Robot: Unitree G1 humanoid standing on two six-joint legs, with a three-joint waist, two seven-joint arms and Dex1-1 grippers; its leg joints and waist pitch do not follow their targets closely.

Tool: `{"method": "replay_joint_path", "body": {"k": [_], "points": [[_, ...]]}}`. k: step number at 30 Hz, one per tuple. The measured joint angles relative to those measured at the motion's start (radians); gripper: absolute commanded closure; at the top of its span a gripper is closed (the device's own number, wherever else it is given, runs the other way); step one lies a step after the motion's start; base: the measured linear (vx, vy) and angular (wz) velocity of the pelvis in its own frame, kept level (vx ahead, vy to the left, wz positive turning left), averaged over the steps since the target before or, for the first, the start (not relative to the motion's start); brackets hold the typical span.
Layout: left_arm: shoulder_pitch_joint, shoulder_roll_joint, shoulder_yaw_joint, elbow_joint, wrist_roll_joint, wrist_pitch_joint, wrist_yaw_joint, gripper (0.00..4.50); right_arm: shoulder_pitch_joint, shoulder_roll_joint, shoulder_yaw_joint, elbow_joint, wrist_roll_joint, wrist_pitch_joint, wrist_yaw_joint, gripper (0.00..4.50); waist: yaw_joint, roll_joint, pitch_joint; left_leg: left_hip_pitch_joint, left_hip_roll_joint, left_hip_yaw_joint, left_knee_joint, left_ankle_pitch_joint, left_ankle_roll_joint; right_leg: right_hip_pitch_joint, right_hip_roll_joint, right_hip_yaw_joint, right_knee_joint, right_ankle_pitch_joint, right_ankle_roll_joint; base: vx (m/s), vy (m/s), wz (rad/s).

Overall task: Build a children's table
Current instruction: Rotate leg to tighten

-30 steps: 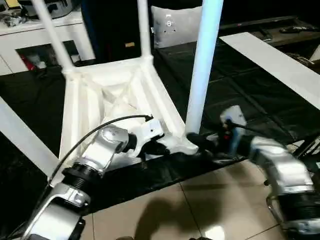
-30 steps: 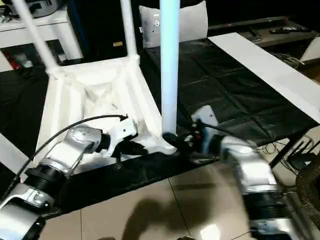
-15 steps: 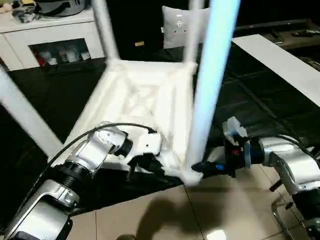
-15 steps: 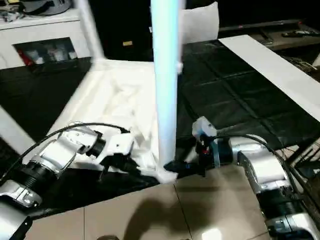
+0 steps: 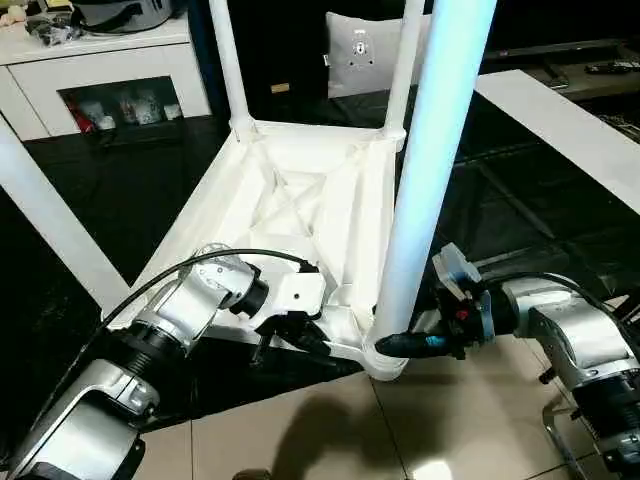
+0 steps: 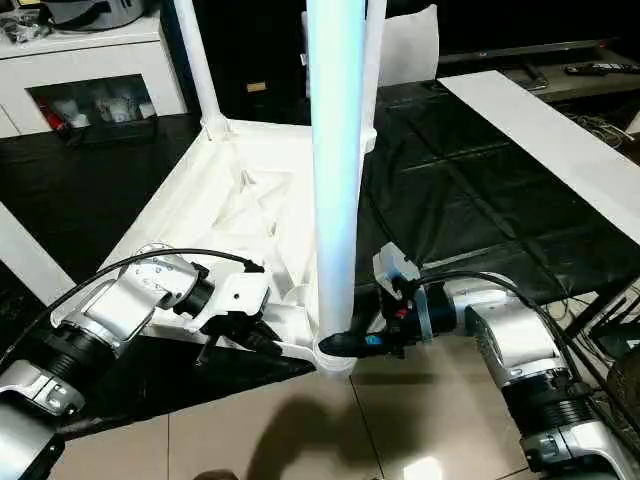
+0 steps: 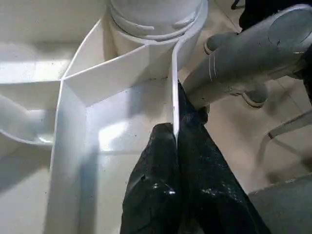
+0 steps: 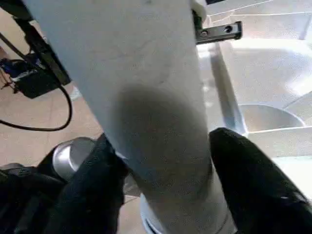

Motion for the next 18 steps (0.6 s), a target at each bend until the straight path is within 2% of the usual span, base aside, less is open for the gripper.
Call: {"method": "replay_joint_path", "body": {"k": [5, 8, 10, 14, 15, 18], "points": [[0.003, -0.003, 0.018, -0.003, -0.02, 0.064, -0.007, 4.5, 0.0, 0.028, -0.006, -0.006, 0.009, 0.024, -0.036, 2.3, -0.006, 0.0, 0.0, 0.001, 0.001, 0.0, 0.0, 0.001, -0.001, 0.0, 0.0, 0.0, 0.001, 0.0, 0.0, 0.0, 0.0, 0.0], [0.006, 0.0, 0.046, -0.007, -0.017, 0.136, 0.027, 4.5, 0.001, 0.071, -0.023, -0.013, -0.003, 0.035, -0.131, 2.33, -0.02, 0.001, -0.001, 0.002, 0.001, 0.001, 0.0, 0.003, -0.004, 0.0, 0.001, 0.0, 0.002, 0.0, 0.001, 0.0, 0.0, 0.0], [0.008, -0.006, 0.075, -0.006, -0.005, 0.187, 0.098, 4.5, -0.001, 0.126, -0.052, -0.013, -0.035, 0.042, -0.262, 2.37, -0.041, 0.002, -0.001, 0.004, 0.003, 0.001, 0.0, 0.005, -0.01, 0.0, 0.002, -0.001, 0.001, 0.002, 0.001, 0.0, 0.0, 0.0], [0.009, -0.06, 0.131, -0.003, 0.004, 0.293, 0.234, 4.5, -0.031, 0.216, -0.106, -0.005, -0.078, 0.108, -0.511, 2.41, -0.096, 0.002, -0.001, 0.006, 0.003, 0.001, 0.0, 0.009, -0.017, 0.001, 0.002, -0.004, -0.003, 0.002, 0.001, 0.0, 0.0, 0.0], [0.009, -0.08, 0.15, -0.001, 0.004, 0.327, 0.28, 4.5, -0.04, 0.255, -0.127, 0.0, -0.097, 0.124, -0.597, 2.41, -0.115, 0.002, -0.001, 0.006, 0.003, 0.001, 0.0, 0.009, -0.017, 0.001, 0.002, -0.006, -0.006, 0.002, 0.001, 0.0, 0.0, 0.0], [0.01, -0.149, 0.2, 0.003, 0.004, 0.41, 0.408, 4.5, -0.068, 0.349, -0.162, 0.035, -0.142, 0.118, -0.808, 2.43, -0.15, 0.004, 0.0, 0.004, 0.004, -0.001, 0.0, 0.009, -0.017, 0.002, 0.003, -0.015, -0.017, 0.002, 0.001, 0.0, 0.0, 0.0]]}}
